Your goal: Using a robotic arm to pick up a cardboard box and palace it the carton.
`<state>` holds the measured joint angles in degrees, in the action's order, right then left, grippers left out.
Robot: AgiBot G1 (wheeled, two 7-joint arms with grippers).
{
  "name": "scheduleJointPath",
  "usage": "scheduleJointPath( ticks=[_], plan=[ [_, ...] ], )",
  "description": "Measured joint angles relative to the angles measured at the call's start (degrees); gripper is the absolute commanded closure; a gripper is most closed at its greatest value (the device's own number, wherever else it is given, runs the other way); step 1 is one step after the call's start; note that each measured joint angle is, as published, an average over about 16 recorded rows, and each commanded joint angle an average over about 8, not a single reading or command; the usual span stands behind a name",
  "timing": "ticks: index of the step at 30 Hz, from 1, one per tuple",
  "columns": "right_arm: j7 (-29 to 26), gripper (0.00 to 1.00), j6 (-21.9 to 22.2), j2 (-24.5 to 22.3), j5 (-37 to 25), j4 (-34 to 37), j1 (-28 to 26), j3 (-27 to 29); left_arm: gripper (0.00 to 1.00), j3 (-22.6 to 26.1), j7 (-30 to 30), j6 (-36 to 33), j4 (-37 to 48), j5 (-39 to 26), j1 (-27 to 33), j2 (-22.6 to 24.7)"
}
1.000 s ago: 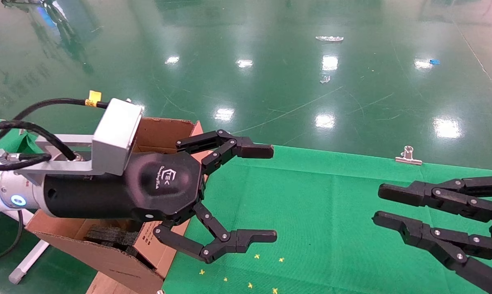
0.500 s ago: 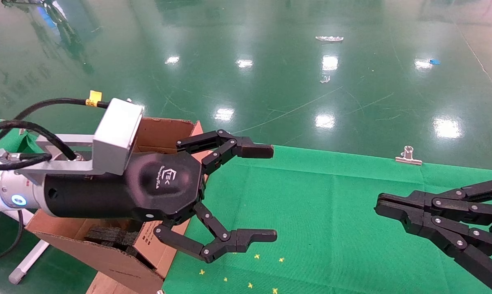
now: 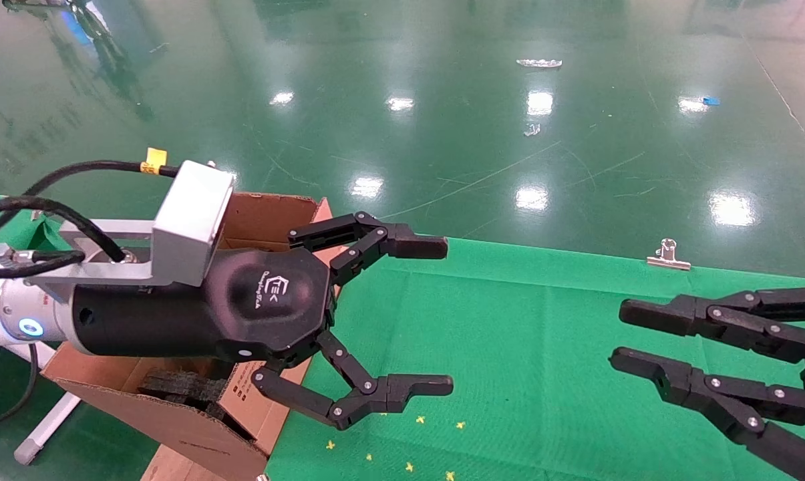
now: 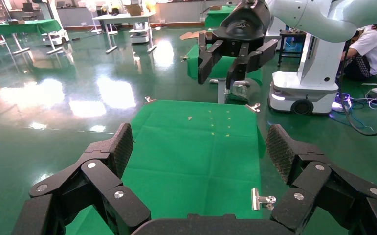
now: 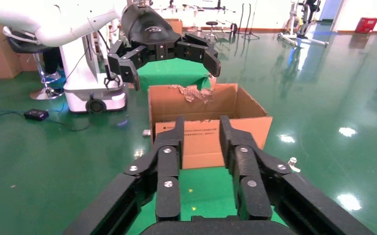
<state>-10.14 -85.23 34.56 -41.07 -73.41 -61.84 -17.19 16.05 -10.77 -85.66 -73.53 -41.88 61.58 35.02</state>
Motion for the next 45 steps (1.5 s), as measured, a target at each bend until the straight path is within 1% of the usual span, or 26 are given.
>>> scheduleJointPath(
  ticks=[45],
  plan=[
    [0.0,0.0,0.0,0.0,0.0,0.0,0.0,0.0,0.0,0.0,0.0,0.0,0.0,0.0,0.0,0.0]
  ],
)
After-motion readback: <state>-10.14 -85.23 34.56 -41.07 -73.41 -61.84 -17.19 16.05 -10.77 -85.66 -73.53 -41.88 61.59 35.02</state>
